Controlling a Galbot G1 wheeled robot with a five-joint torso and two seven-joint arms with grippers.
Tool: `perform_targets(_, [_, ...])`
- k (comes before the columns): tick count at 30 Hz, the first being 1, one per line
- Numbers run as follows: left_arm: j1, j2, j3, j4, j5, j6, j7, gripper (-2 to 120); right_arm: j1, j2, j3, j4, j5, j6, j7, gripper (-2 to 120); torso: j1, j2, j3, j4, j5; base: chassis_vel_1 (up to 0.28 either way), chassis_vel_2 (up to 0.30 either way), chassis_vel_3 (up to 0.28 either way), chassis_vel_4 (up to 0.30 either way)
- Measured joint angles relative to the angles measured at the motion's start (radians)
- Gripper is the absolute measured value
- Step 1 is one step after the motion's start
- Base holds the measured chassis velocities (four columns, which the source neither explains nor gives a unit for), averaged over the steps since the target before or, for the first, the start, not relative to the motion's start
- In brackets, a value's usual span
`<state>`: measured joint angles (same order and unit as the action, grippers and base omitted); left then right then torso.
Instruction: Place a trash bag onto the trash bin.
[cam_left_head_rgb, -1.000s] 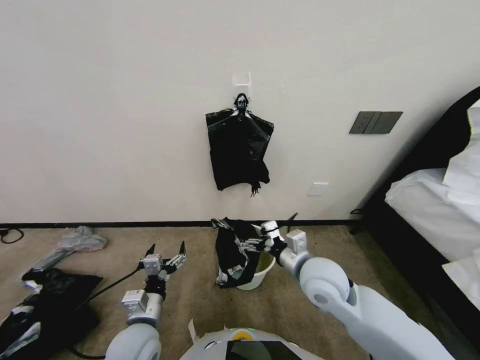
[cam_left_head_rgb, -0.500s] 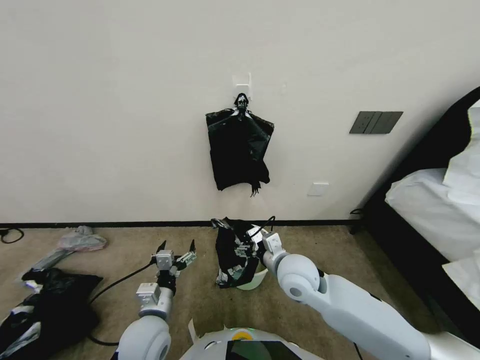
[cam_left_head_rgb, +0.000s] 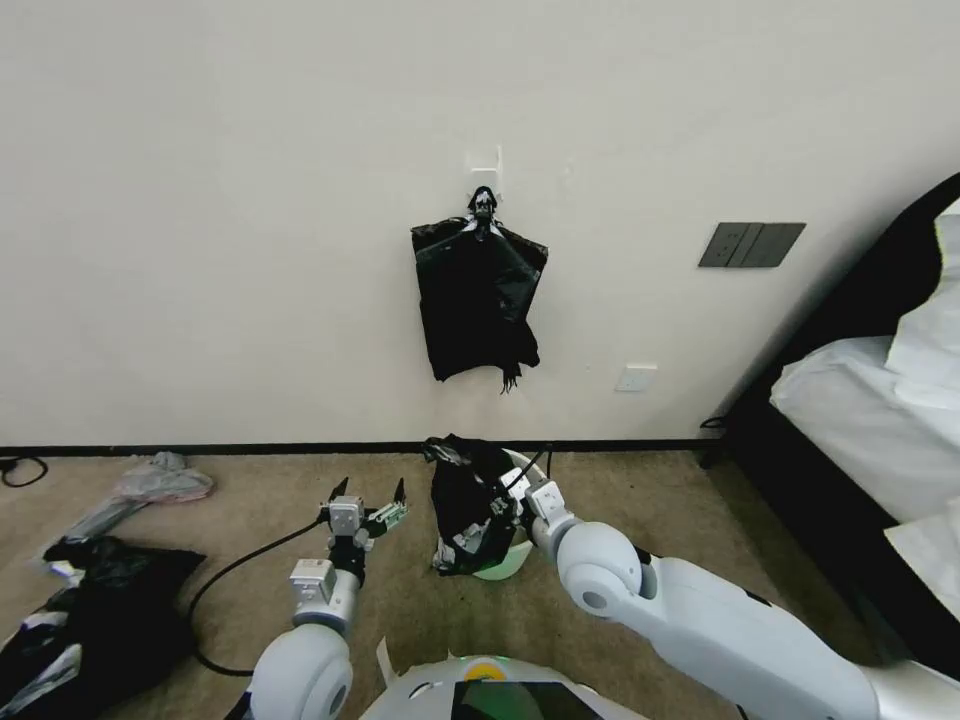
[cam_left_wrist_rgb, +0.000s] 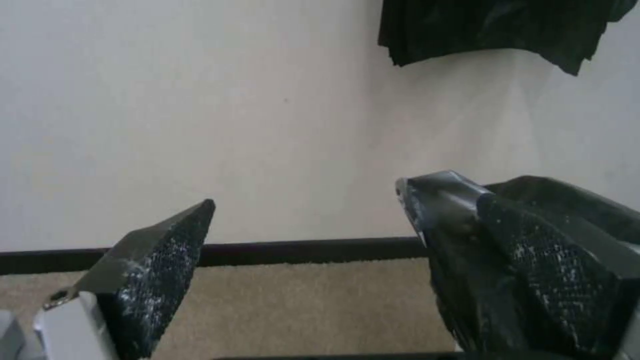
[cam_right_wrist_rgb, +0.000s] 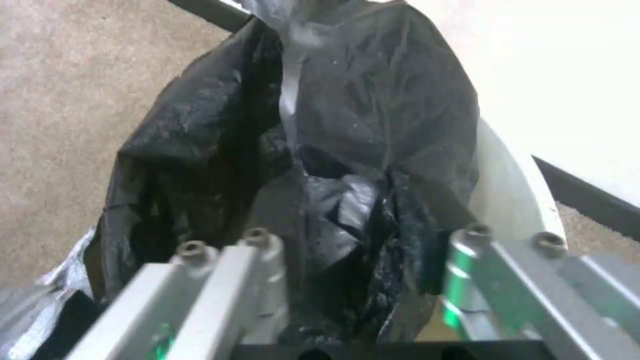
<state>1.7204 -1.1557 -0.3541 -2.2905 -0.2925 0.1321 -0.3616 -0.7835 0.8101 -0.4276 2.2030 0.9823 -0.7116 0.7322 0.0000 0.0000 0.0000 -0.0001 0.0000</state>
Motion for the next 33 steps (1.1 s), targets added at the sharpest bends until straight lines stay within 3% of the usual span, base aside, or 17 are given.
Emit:
perform_targets(2, [-0.001,0.0,0.002,0.001,0.001,0.0,0.0,100,0.002,0.006,0.0,0.0,0.001,0.0,0.0,24,0.0,0.0,0.0,0.0,0.0001,0.0,0.0,0.0,0.0])
perform_targets(5, [0.003,0.005,0.013,0.002,0.01,0.002,0.0,100,0.01,0.014,-0.006,-0.006,0.001,0.001,0.0,7,0.0,0.0,0.0,0.0002,0.0,0.0,0.0,0.0,0.0])
perform_targets(8, [0.004,0.011,0.026,0.002,0.014,0.009,-0.001,100,0.008,0.015,-0.006,-0.007,-0.001,0.001,0.0,0,0.0,0.0,0.0,0.0002,0.0,0.0,0.0,0.0,0.0])
perform_targets(14, [-0.036,0.039,0.085,0.004,-0.003,0.076,-0.003,100,-0.004,0.009,0.006,-0.006,-0.007,0.002,-0.001,0,0.0,0.0,0.0,-0.0001,0.0,0.0,0.0,0.0,0.0])
perform_targets(18, [-0.093,0.06,0.122,0.012,-0.084,0.159,-0.017,100,-0.007,0.005,0.011,-0.004,-0.011,0.003,-0.001,0,0.0,0.0,0.0,0.0001,0.0,0.0,0.0,0.0,0.0])
perform_targets(22, [-0.212,0.076,0.181,0.038,-0.256,0.275,-0.057,100,-0.009,0.005,0.01,-0.003,-0.011,0.003,-0.001,0,0.0,0.0,0.0,0.0002,0.0,0.0,0.0,0.0,0.0])
perform_targets(31, [-0.433,0.076,0.288,0.132,-0.412,0.372,-0.136,100,-0.008,-0.002,0.008,-0.003,-0.007,0.004,-0.001,0,0.0,0.0,0.0,-0.0002,0.0,0.0,0.0,0.0,0.0])
perform_targets(33, [-0.478,0.07,0.314,0.164,-0.45,0.414,-0.177,100,-0.006,-0.005,0.01,-0.003,-0.006,0.004,-0.001,0,0.0,0.0,0.0,0.0001,0.0,0.0,0.0,0.0,0.0])
